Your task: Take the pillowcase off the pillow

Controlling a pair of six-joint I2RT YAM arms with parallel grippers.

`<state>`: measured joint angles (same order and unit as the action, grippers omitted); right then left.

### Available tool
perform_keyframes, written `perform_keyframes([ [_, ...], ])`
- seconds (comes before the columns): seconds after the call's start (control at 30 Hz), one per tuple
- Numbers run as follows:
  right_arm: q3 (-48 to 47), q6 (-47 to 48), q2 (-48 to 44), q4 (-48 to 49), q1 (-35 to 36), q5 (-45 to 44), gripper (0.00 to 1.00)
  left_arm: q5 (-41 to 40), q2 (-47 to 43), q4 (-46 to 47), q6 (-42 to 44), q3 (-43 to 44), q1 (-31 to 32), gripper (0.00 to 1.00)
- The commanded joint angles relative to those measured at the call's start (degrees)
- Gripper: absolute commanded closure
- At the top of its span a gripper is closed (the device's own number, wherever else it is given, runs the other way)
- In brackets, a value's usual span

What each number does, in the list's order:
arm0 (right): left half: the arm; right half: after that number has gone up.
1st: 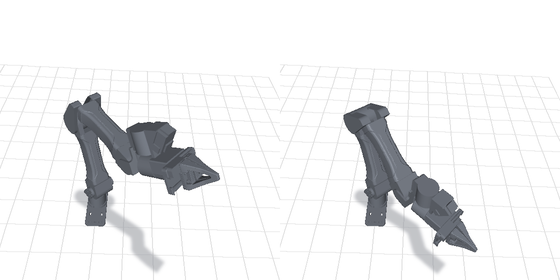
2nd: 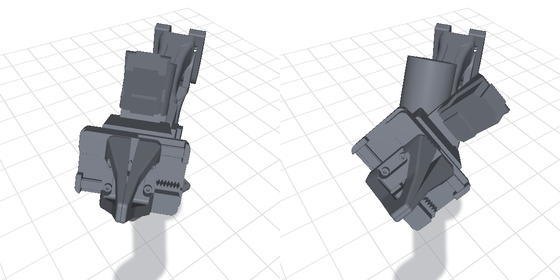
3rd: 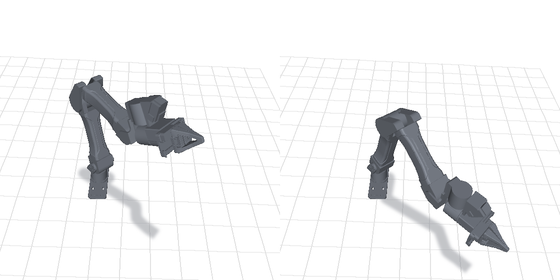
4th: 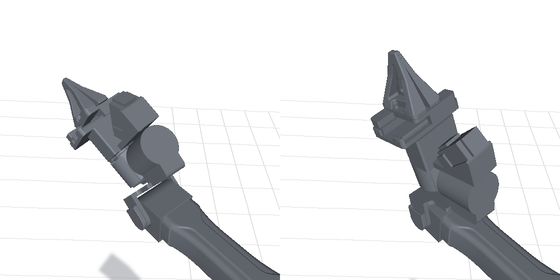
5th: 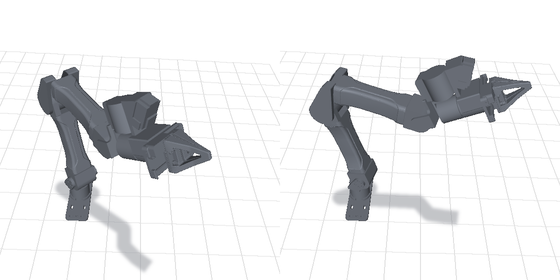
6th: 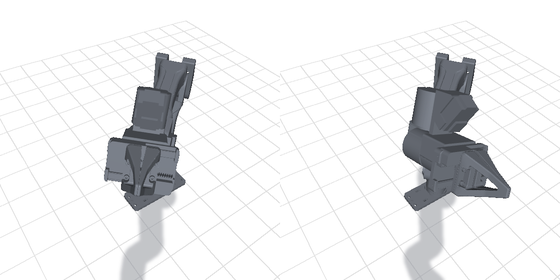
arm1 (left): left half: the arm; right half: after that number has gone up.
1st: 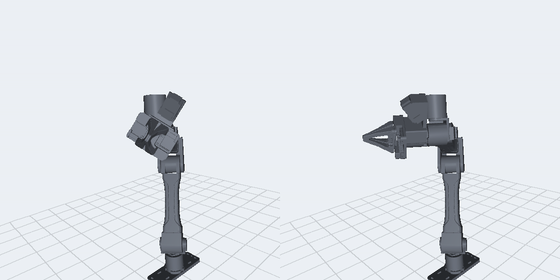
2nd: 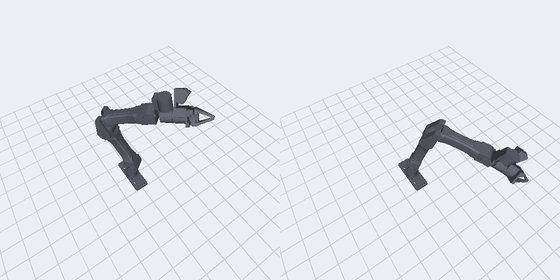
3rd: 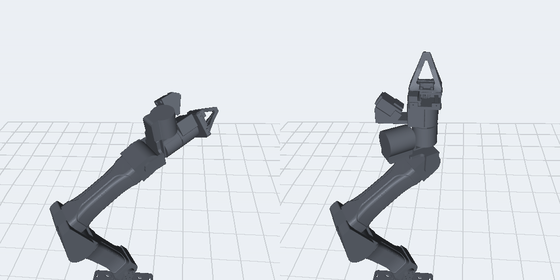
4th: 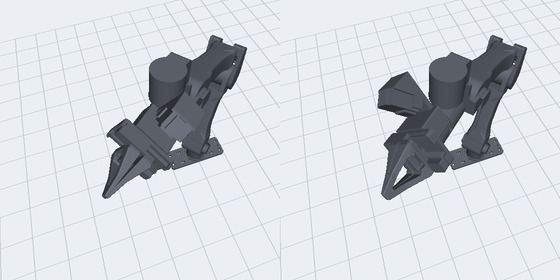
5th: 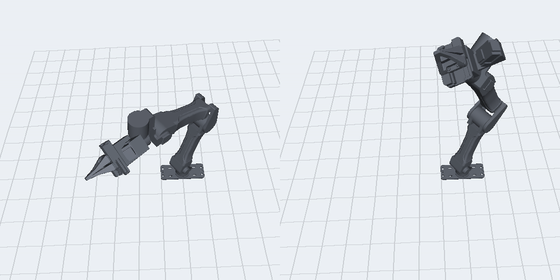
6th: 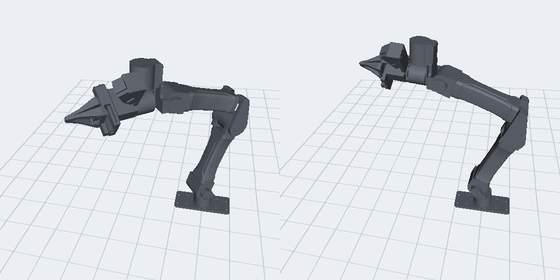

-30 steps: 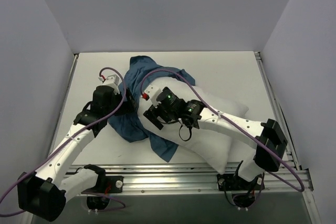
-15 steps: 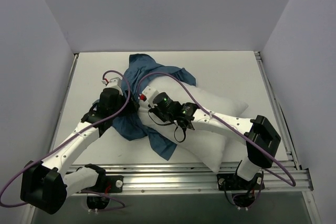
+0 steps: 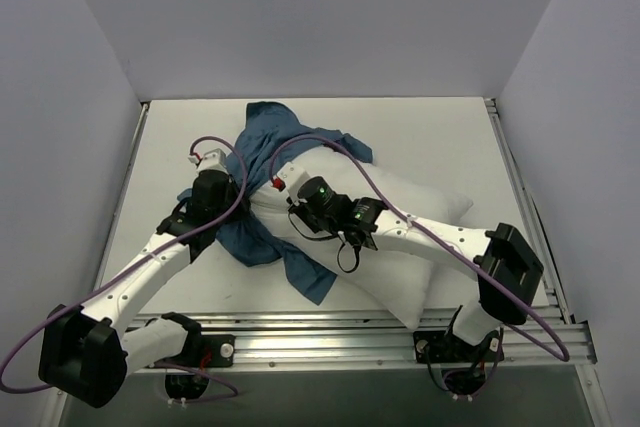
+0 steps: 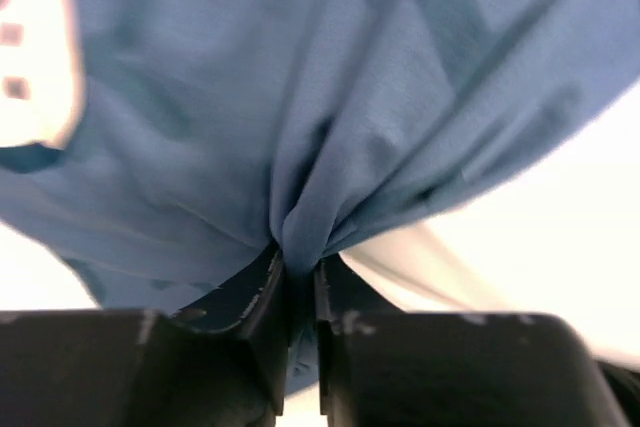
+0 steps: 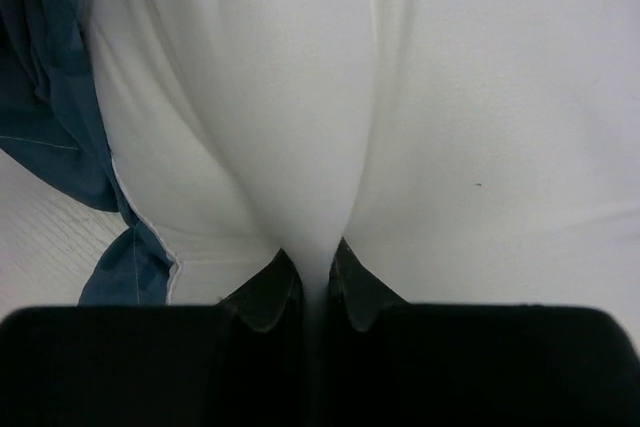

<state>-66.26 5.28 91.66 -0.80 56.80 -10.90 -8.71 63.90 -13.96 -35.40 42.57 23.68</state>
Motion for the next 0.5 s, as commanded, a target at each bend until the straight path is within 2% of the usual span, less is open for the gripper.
perform_keyframes([
  [0.0,2.71,-2.55,-4.9,-6.76,-2.13,-1.5,1.0,-12.54,1.23,-2.04,-0.55,0.67,-0.57,0.81],
  [0.07,3.33,-3.87,-8.92,-8.25,-2.83,-2.37,1.0,-18.23,1.93,-3.18,-1.86,1.64,-0.74,0.82],
  [0.2,4.47,-5.28,-17.64,-12.02,-5.55,-0.71,1.0,-24.67,3.86,-3.98,-3.89,3.4,-2.75,0.82],
  [0.33,4.73,-7.65,-28.52,-14.75,-10.29,3.06,1.0,-24.78,5.62,-1.69,-4.85,3.84,-6.8,0.82],
  [0.47,3.51,-8.09,-34.87,-17.74,-13.11,5.88,1.0,-23.28,8.25,2.08,-6.17,4.45,-10.32,0.81],
])
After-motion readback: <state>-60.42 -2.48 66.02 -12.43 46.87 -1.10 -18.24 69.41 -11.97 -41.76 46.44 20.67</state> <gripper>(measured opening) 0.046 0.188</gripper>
